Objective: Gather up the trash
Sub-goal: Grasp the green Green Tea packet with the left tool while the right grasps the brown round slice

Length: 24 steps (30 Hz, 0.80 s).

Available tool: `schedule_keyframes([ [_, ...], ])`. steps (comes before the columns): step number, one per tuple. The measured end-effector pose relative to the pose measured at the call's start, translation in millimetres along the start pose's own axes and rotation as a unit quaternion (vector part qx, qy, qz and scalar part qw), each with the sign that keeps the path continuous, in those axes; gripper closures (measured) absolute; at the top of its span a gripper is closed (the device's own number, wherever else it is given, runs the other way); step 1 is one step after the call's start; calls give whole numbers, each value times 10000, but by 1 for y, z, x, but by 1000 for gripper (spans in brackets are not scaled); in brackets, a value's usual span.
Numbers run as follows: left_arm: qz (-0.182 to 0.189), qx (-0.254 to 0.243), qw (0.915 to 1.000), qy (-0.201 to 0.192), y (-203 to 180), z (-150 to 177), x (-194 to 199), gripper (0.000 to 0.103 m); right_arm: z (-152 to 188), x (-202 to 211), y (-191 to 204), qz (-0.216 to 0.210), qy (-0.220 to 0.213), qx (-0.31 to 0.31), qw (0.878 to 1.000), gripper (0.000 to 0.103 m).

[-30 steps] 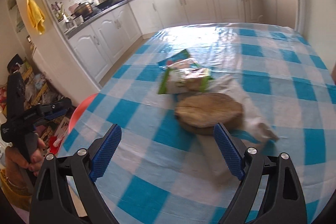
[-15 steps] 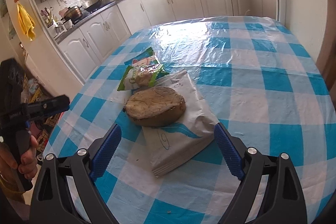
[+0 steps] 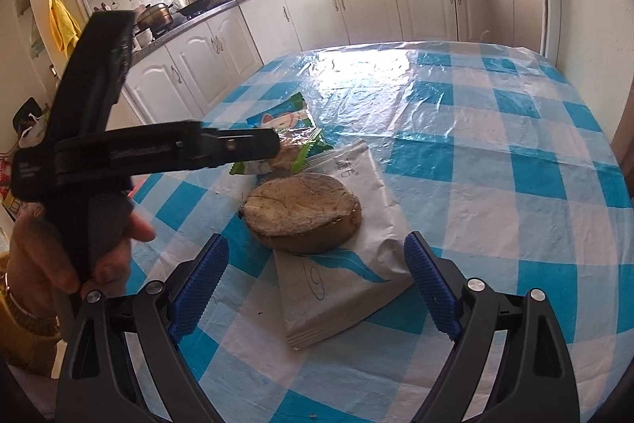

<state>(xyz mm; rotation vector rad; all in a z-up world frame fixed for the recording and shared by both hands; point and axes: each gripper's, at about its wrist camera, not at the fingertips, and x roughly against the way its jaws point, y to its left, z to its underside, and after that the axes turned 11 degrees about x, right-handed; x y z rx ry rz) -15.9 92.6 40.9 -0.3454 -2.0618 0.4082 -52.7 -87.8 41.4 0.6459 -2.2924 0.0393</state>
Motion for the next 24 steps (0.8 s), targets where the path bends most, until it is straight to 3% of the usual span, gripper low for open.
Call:
schedule_keyframes([
  [11, -264, -168, 9995, 13, -2, -13, -25, 18, -14, -20, 10, -97, 147, 597, 9981, 13],
  [15, -320, -78, 9994, -62, 5, -17, -27, 32, -20, -32, 14, -188, 262, 695, 9971, 13],
  [24, -183, 61, 9997, -124, 18, -20, -22, 50, -27, -51, 21, -33, 420, 916, 9949, 13],
])
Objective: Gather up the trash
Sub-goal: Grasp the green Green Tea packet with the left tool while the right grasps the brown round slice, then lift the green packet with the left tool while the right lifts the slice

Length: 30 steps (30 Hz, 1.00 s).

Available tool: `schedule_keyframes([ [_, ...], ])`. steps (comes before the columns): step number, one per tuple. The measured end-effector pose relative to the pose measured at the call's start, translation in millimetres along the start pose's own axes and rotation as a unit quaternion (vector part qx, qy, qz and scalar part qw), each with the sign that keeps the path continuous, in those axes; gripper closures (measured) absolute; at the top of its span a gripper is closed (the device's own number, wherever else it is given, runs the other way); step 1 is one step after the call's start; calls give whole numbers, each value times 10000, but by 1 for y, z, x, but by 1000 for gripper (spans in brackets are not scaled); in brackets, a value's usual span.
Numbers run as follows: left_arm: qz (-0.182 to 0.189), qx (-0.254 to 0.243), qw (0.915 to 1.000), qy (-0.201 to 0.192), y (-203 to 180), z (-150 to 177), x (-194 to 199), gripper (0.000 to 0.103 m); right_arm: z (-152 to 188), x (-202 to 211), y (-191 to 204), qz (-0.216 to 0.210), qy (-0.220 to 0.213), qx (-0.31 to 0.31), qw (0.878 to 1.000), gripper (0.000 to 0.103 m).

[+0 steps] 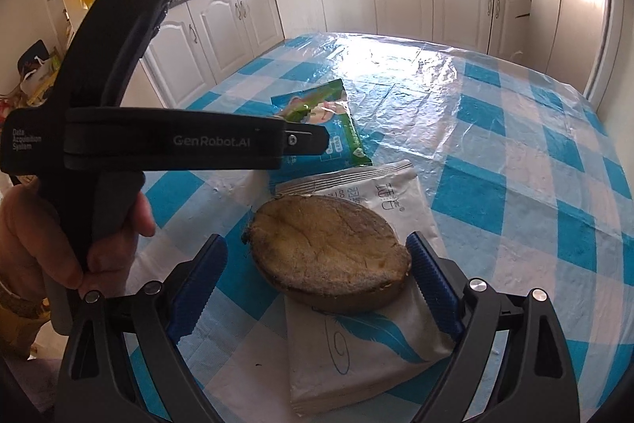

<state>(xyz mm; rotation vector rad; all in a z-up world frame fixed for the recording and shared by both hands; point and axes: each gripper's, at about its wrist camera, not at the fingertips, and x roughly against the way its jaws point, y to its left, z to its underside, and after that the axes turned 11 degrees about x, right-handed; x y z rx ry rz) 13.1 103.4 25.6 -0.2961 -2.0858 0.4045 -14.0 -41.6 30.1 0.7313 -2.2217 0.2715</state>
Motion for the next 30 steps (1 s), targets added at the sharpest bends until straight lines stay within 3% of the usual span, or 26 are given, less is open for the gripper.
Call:
schedule_keyframes([
  [5, 67, 112, 9999, -43, 10, 0, 3, 54, -1, -3, 3, 132, 30, 90, 9999, 13],
  [8, 87, 116, 9999, -65, 12, 0, 5, 57, 0, -2, 1, 265, 9, 37, 9996, 23],
  [13, 67, 180, 9997, -120, 19, 1, 9, 62, 0, -2, -4, 193, -23, -76, 9998, 23],
  [21, -42, 246, 9994, -256, 32, 3, 15, 80, 2, 1, -2, 276, -50, -160, 9995, 24],
  [30, -76, 153, 9987, -476, 36, 4, 29, 80, 5, 14, -3, 306, -203, -438, 9984, 24],
])
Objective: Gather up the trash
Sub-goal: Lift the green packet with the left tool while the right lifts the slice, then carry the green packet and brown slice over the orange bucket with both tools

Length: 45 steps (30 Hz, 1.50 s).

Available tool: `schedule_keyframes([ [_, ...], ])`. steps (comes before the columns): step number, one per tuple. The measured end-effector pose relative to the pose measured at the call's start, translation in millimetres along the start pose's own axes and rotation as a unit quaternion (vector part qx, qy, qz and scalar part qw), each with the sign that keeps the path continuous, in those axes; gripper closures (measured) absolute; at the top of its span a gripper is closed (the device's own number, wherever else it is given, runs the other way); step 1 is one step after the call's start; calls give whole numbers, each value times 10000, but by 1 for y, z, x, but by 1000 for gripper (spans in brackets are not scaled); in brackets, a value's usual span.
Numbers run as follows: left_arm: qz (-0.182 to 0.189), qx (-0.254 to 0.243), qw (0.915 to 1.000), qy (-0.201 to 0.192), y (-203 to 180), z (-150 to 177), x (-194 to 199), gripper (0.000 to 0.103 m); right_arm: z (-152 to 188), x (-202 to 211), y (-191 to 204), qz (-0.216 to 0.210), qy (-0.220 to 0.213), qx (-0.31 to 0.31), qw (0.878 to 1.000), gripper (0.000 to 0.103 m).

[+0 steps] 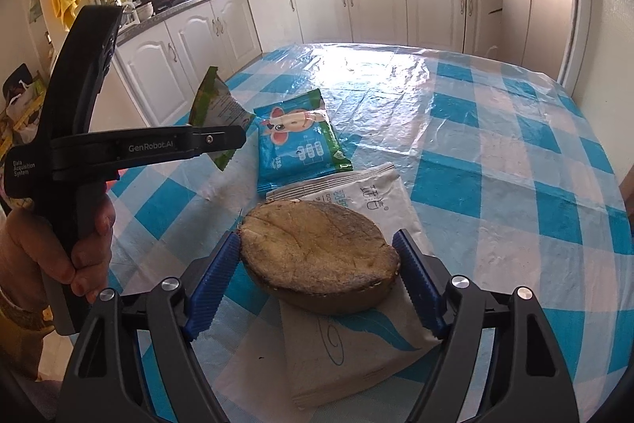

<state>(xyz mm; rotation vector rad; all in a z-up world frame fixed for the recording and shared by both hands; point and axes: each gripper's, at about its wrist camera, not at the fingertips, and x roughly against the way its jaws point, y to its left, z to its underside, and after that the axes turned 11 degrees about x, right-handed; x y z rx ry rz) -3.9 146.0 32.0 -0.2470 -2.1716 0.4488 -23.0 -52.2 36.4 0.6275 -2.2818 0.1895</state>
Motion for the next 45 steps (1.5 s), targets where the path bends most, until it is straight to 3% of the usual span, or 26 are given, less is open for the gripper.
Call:
schedule_keyframes([
  [23, -261, -60, 9972, -693, 32, -3, 65, 80, -28, 7, 34, -151, -98, 50, 9998, 24],
  [35, -575, 253, 9928, -1016, 79, -6, 99, 80, -54, -8, 81, -473, -58, 441, 9979, 24],
  [45, -985, 665, 9869, -1093, 140, 2, 118, 80, -81, -34, 138, -897, 26, 987, 9911, 24],
])
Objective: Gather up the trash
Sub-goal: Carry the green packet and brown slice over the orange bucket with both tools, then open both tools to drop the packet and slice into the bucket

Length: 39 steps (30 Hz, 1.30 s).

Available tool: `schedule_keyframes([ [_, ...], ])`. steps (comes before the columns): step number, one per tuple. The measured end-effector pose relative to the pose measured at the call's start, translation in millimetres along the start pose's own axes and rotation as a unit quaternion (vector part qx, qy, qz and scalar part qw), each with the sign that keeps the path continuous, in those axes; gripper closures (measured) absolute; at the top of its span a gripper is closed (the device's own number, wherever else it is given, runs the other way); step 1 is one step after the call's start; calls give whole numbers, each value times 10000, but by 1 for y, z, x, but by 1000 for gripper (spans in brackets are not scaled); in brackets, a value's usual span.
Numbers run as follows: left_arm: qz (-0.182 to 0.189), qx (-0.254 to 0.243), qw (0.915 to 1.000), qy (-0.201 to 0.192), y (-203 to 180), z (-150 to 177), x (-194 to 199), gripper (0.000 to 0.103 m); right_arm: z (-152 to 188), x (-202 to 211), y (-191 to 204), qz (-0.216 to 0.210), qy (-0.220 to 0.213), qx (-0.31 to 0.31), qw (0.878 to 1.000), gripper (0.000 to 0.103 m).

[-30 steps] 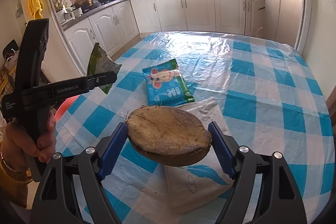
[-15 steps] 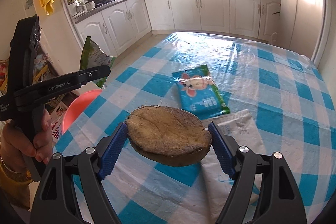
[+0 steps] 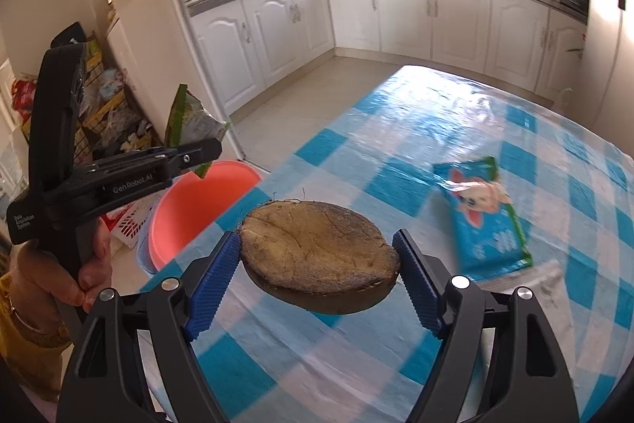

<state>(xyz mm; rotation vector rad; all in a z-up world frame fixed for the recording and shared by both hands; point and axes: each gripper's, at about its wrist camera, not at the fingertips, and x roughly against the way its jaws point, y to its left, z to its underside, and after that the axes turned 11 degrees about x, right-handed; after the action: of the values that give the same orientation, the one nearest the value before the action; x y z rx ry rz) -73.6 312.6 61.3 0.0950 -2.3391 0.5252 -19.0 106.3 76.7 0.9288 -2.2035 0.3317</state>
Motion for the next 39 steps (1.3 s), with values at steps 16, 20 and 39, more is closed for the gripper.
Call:
schedule_keyframes([
  [16, -730, 593, 9955, 110, 85, 7, -11, 80, -44, -75, 70, -633, 353, 883, 9935, 24],
  [20, -904, 688, 9934, 175, 99, 9, -18, 81, -51, -92, 82, -738, 450, 1047, 9907, 24],
  [39, -1464, 891, 9841, 474, 135, 22, -44, 39, -57, -123, 91, -838, 602, 1015, 9895, 19],
])
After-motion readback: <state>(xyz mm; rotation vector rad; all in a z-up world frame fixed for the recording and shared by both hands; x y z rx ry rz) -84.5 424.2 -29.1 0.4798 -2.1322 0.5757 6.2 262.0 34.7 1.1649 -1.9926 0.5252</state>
